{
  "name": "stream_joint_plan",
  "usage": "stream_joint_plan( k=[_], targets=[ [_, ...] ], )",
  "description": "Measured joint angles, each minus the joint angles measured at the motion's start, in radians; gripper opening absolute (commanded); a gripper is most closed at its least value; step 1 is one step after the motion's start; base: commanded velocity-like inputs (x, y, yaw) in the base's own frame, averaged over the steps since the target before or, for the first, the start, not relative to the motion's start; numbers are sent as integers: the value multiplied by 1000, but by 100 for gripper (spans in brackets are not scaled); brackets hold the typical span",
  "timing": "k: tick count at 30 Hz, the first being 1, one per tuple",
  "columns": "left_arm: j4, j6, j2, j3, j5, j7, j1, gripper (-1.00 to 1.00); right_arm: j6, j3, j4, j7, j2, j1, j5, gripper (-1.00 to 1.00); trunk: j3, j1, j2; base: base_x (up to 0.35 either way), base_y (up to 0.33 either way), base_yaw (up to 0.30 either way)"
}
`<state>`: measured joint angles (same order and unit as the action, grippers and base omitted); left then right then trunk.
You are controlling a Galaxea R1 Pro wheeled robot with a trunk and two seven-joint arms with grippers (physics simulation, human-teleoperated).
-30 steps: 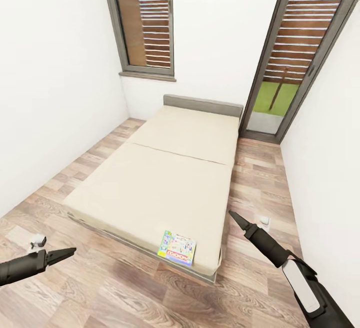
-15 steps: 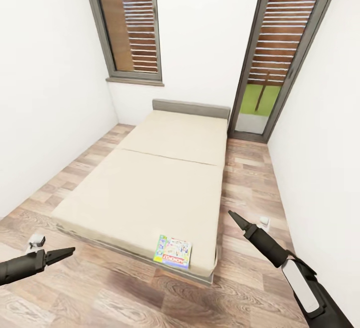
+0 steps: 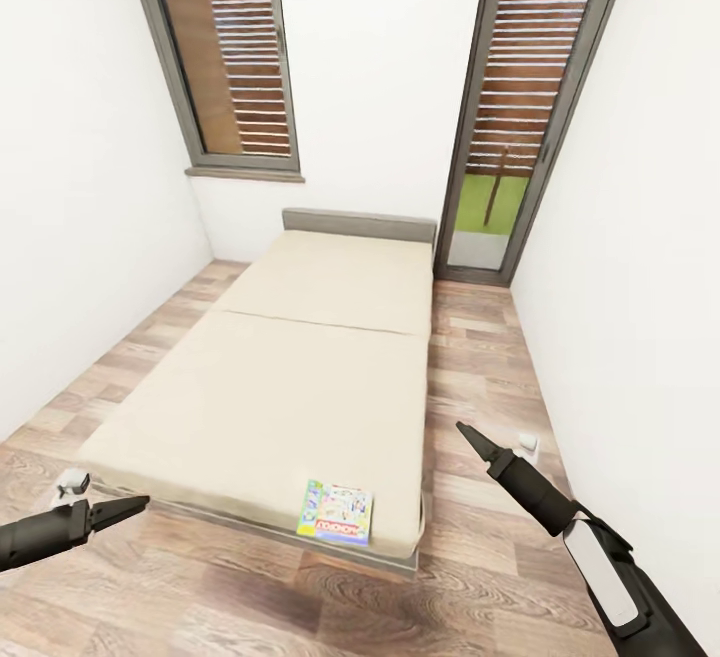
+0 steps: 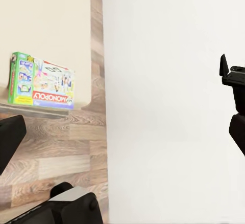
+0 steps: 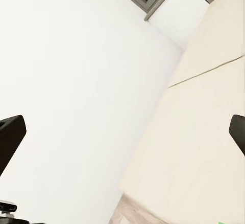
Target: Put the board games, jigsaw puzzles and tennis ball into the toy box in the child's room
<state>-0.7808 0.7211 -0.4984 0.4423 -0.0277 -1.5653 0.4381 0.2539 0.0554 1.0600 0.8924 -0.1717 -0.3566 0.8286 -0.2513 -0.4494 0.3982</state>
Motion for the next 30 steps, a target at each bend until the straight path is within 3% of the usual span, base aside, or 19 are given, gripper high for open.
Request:
stream_joint_plan(
  k=[30],
  targets=[
    [0, 0, -2, 0, 0, 0, 0, 100, 0, 0, 0, -3, 1, 0, 0, 100, 47, 0, 0, 0, 218, -166]
  ],
)
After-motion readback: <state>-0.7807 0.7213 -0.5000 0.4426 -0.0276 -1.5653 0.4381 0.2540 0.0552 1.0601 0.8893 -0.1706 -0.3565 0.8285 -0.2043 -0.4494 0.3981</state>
